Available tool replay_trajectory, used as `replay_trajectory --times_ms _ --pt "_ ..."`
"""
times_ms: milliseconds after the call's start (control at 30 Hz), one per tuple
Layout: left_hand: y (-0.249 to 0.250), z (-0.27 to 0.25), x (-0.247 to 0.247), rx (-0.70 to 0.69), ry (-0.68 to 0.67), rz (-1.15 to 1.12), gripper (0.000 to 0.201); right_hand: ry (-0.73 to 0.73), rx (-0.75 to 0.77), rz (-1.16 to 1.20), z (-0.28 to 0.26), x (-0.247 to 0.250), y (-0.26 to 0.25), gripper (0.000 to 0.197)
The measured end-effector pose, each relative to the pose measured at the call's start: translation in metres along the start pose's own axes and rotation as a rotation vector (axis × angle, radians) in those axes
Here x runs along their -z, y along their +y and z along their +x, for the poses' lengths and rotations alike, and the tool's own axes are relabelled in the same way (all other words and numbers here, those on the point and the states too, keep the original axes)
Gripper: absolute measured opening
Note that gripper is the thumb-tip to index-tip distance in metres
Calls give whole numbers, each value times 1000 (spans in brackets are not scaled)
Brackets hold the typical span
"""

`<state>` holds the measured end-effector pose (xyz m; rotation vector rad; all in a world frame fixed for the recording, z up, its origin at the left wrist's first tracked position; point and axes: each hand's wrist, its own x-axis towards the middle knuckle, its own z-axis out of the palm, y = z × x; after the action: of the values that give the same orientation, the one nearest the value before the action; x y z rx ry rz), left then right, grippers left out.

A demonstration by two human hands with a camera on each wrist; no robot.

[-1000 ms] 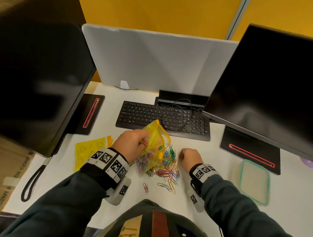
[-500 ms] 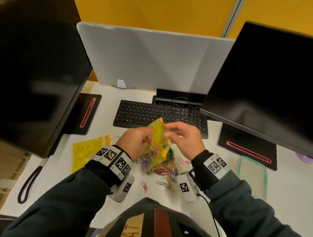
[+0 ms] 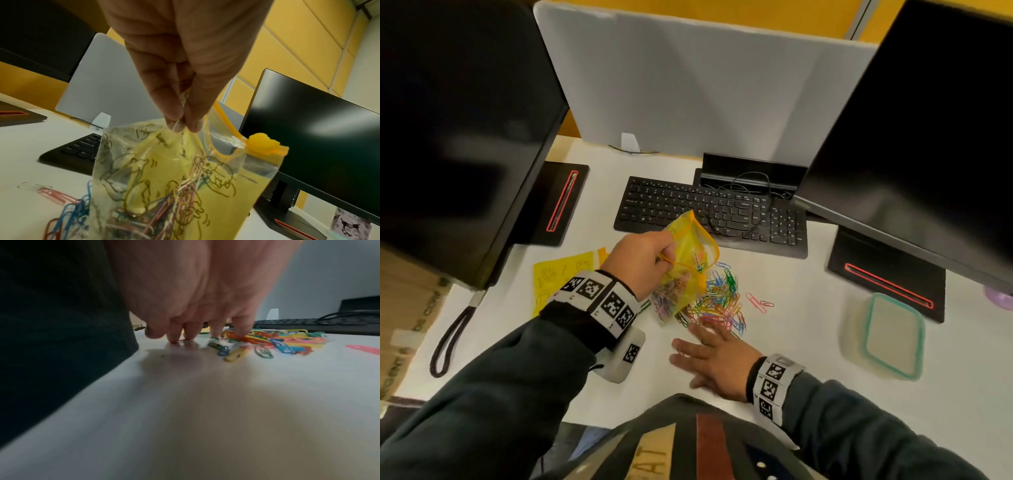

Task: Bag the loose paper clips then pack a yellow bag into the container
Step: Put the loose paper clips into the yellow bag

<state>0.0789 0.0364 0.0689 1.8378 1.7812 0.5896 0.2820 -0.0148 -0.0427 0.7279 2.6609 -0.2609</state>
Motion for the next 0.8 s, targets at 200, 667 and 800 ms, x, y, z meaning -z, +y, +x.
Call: replay_trajectory --times_ms 200,667,800 --pt "-8 -10 -2 24 2 7 47 12 -231 5 -16 3 27 52" --pt "-7 -21 -8 31 -10 14 44 233 -740 547 -1 10 27 64" --pt "-7 -22 -8 12 -12 8 42 262 -752 514 5 10 27 27"
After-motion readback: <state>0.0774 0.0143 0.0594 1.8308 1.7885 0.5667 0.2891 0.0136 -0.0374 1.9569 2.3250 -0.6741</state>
